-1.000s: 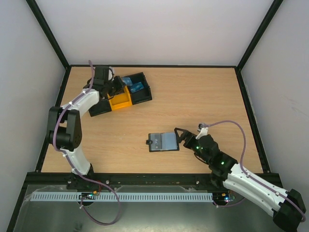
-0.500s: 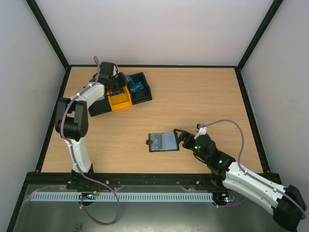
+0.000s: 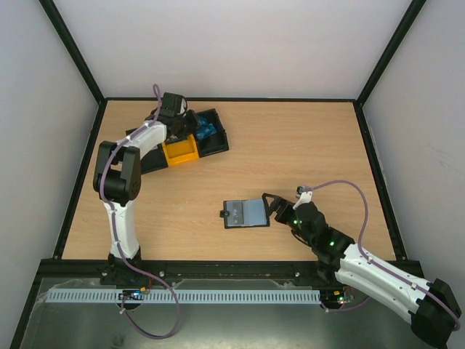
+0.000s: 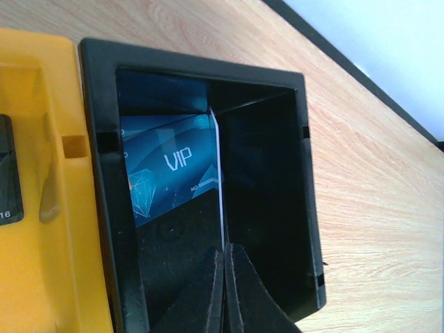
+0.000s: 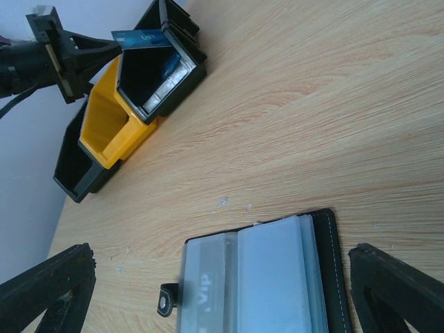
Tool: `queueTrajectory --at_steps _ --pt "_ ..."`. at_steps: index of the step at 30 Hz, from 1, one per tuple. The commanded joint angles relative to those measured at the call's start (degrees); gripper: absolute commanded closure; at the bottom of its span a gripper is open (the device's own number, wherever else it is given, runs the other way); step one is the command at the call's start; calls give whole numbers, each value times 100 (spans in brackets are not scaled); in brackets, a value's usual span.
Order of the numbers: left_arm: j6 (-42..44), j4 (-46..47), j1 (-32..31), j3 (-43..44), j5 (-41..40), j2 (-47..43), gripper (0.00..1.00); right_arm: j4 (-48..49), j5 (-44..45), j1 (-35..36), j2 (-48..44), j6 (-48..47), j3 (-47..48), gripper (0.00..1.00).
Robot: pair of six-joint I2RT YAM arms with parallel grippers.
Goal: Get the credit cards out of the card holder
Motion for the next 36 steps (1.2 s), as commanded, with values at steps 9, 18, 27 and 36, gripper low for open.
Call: queueTrajectory --at_steps 9,18,27,36 --pt "-63 -167 -118 371 -149 458 97 -66 305 35 -279 -119 -77 2" --pt "-64 -162 -150 532 -122 642 94 -57 341 39 -266 -117 -117 2" --pt "-41 -171 -157 624 -70 749 86 -5 404 35 -228 -128 -132 2" --pt "24 -195 -155 649 10 666 76 56 382 35 -99 -119 -109 2"
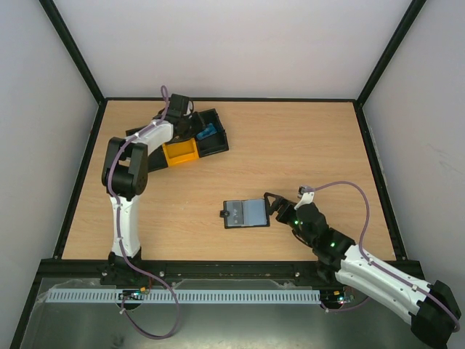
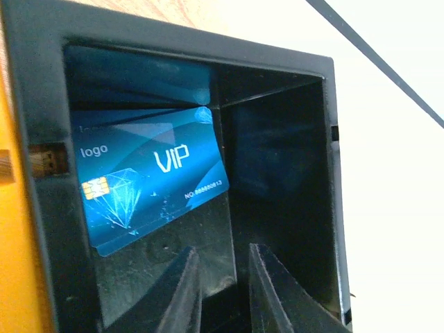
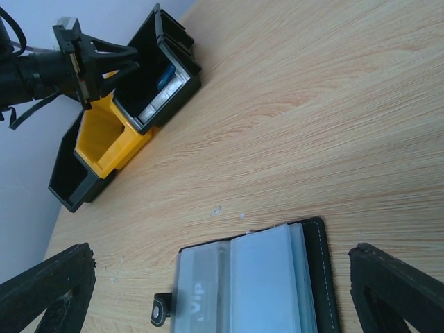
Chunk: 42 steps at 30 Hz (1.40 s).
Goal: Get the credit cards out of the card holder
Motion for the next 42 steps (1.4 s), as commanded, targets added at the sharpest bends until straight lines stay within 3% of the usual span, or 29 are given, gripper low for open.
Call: queueTrajectory --at_steps 1,5,11,19,32,42 --pt "90 -92 -18 168 111 -14 72 71 176 37 26 -71 -53 2" --pt "207 -7 -46 47 151 -267 58 44 175 37 3 -77 -83 2" --pt "287 147 -55 -376 170 -929 46 -114 224 30 -78 -75 -65 3" --pt "444 191 -93 -1194 350 -1949 43 -482 274 35 -46 -36 98 2" --pt "828 226 -393 -3758 714 -3817 38 -472 -356 26 58 -212 263 0" --pt "541 703 -1265 -5155 729 -4690 38 8 -794 29 407 17 101 19"
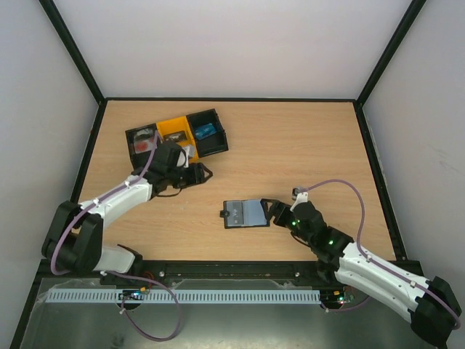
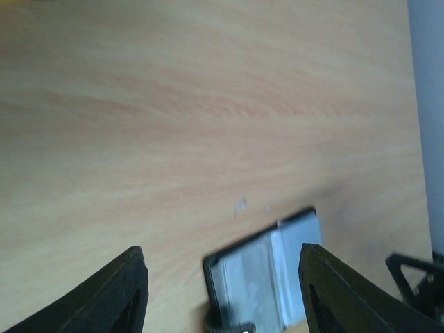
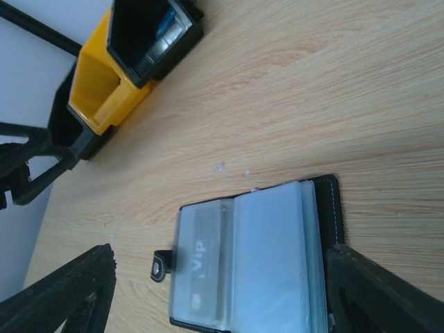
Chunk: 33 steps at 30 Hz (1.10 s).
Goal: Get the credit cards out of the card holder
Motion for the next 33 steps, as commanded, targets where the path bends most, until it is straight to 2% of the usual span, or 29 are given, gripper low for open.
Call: queueTrajectory --at_steps 1,5,9,12,18,21,25,28,33 --pt "-139 327 -443 -501 11 -258 38 317 -213 26 255 90 -31 22" --pt "-393 735 -869 -984 -20 -366 38 506 -329 32 537 114 -32 34" --pt "-703 1268 -1223 -1264 1 -332 39 700 -469 26 878 139 30 54" --pt "-997 1837 -1499 -1407 52 -201 39 924 -595 33 1159 180 27 61" --pt "-1505 2911 -2073 -1474 188 378 42 1403 -579 27 1872 -108 10 65" --pt "-1764 3230 -2222 -1461 175 693 44 1224 -343 29 2386 -361 187 67" --pt "-2021 3788 -2306 -1602 336 956 45 1492 -604 26 2915 -383 202 72" --pt "-1918 3673 -2307 -1567 175 1032 46 1587 -603 30 3174 -377 112 77" --pt "-1851 3328 -2211 -1619 -170 1094 50 1069 -202 28 3230 -553 57 86"
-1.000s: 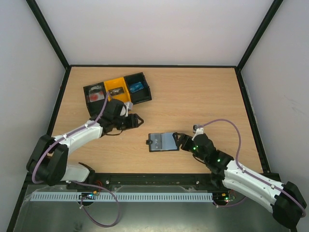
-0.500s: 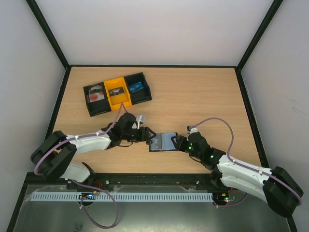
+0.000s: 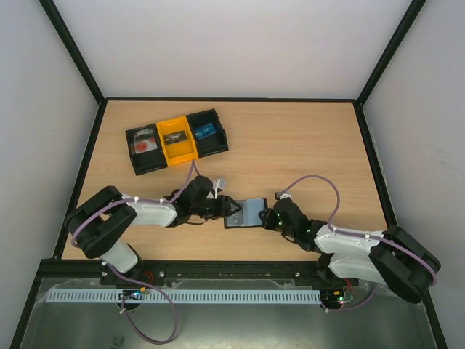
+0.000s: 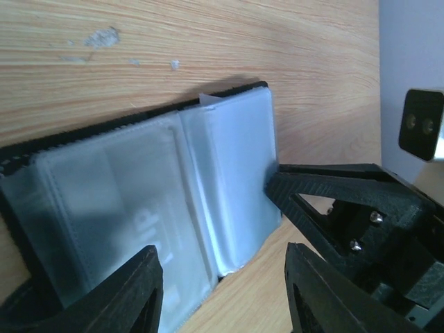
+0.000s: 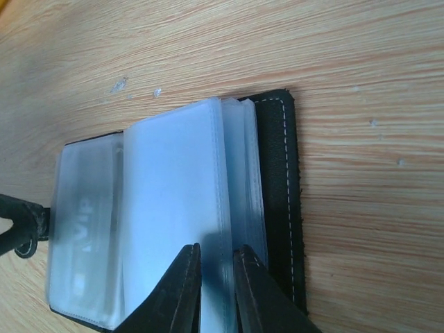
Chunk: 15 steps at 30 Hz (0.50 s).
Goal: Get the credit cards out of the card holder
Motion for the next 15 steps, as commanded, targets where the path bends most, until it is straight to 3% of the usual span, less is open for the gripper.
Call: queueTrajectory --at_steps 1,10,15 --pt "-21 16 86 -142 -335 74 50 -448 367 30 41 -195 -53 87" --pt "0 -353 183 -319 -644 -74 51 -1398 507 27 -943 -68 325 83" --pt "44 -690 190 -310 -915 -335 51 -1342 215 27 -1478 25 483 83"
